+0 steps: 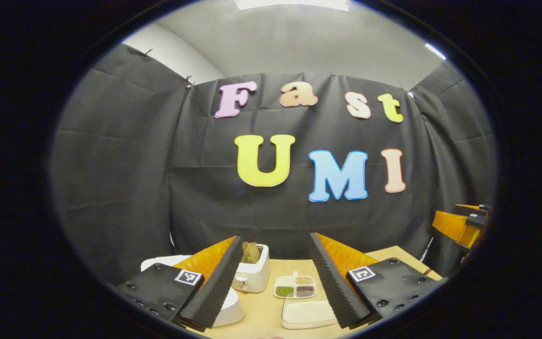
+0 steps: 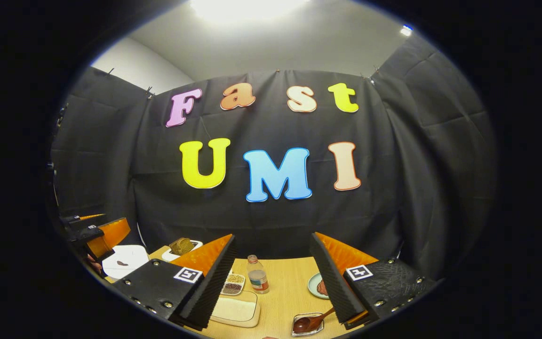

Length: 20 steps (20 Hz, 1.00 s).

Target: Close the left gripper, press the button to open the rice cooker; take a wooden spoon from the chopstick holder with the right hand, scoop a spoonful of rice and pour it into the rice cooker, then put the wooden spoon back into the chopstick holder.

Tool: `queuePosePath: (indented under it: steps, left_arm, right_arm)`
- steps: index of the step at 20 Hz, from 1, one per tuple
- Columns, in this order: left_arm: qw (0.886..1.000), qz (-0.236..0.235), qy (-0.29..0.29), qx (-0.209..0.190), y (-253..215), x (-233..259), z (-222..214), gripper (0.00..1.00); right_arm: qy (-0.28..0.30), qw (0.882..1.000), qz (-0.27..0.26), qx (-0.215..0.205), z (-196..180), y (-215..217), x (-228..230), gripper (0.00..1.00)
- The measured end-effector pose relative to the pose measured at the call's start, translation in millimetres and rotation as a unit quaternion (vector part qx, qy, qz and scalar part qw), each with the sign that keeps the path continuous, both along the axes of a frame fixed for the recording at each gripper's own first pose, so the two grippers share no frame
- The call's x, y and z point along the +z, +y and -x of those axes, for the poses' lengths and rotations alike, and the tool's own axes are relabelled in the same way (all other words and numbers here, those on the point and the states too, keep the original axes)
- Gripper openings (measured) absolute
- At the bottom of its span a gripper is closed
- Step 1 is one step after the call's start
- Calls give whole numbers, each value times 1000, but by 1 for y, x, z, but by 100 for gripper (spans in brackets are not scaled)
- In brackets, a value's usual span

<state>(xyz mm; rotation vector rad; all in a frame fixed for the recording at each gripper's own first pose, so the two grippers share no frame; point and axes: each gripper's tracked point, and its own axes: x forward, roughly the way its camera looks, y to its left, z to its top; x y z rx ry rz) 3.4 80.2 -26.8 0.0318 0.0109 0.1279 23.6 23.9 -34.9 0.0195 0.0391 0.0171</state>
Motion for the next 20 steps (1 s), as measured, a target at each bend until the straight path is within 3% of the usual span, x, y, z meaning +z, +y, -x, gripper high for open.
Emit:
queuePosePath:
  steps: [7,10,13,15,20]
  left_arm:
    - [997,33,58,23,56,-46,-3,96]
    - [992,58,105,35,92,-76,-4,86]
    - [983,87,154,46,133,-109,-8,41]
    - [969,124,210,40,157,-142,-11,11]
    - [938,189,284,57,210,-190,-24,9]
  right_arm:
    - [14,1000,-1,22,-12,19,-12,95]
    - [26,999,-2,24,-10,23,-20,95]
    - [38,999,-4,25,-4,25,-30,95]
    - [44,999,-2,23,1,22,-37,95]
    - [65,998,-11,7,6,6,-56,95]
